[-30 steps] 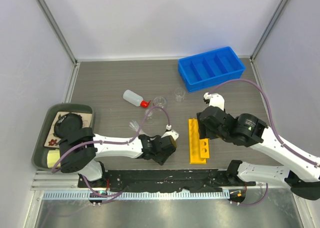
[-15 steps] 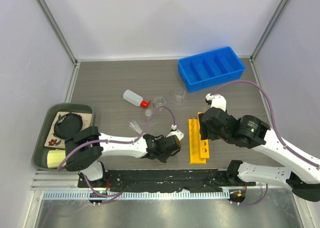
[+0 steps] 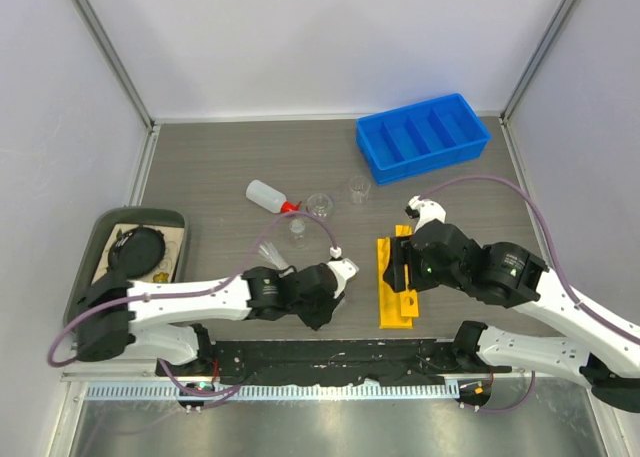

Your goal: Organize the chemistry lab equipment

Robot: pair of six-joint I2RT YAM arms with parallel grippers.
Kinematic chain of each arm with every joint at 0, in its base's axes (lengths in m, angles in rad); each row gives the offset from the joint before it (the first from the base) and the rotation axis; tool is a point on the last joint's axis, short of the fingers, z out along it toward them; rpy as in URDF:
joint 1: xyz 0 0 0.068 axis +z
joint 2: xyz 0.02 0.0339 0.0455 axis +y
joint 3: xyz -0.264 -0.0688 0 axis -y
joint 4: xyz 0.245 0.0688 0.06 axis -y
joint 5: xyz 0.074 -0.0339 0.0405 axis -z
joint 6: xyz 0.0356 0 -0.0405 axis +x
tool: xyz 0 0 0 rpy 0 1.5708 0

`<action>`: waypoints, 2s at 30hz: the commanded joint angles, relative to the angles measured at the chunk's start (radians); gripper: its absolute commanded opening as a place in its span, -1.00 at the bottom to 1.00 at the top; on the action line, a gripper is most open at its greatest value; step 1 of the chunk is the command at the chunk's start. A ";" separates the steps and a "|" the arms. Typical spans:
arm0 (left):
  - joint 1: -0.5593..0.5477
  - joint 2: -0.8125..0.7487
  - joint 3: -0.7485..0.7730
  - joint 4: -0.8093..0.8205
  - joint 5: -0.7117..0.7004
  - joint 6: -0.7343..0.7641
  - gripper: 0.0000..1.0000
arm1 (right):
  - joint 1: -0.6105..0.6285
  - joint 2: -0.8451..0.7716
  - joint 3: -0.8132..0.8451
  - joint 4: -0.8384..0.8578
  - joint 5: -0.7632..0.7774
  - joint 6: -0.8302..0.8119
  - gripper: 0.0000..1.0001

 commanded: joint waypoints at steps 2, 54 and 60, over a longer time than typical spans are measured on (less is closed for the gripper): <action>0.000 -0.183 0.025 0.029 0.211 0.075 -0.69 | 0.004 -0.047 -0.072 0.144 -0.173 0.027 0.28; 0.141 -0.437 -0.067 0.316 0.564 0.055 -0.79 | 0.018 -0.047 -0.163 0.532 -0.598 0.130 -0.15; 0.141 -0.433 -0.069 0.314 0.562 0.053 -0.68 | 0.018 -0.036 -0.152 0.535 -0.594 0.121 -0.28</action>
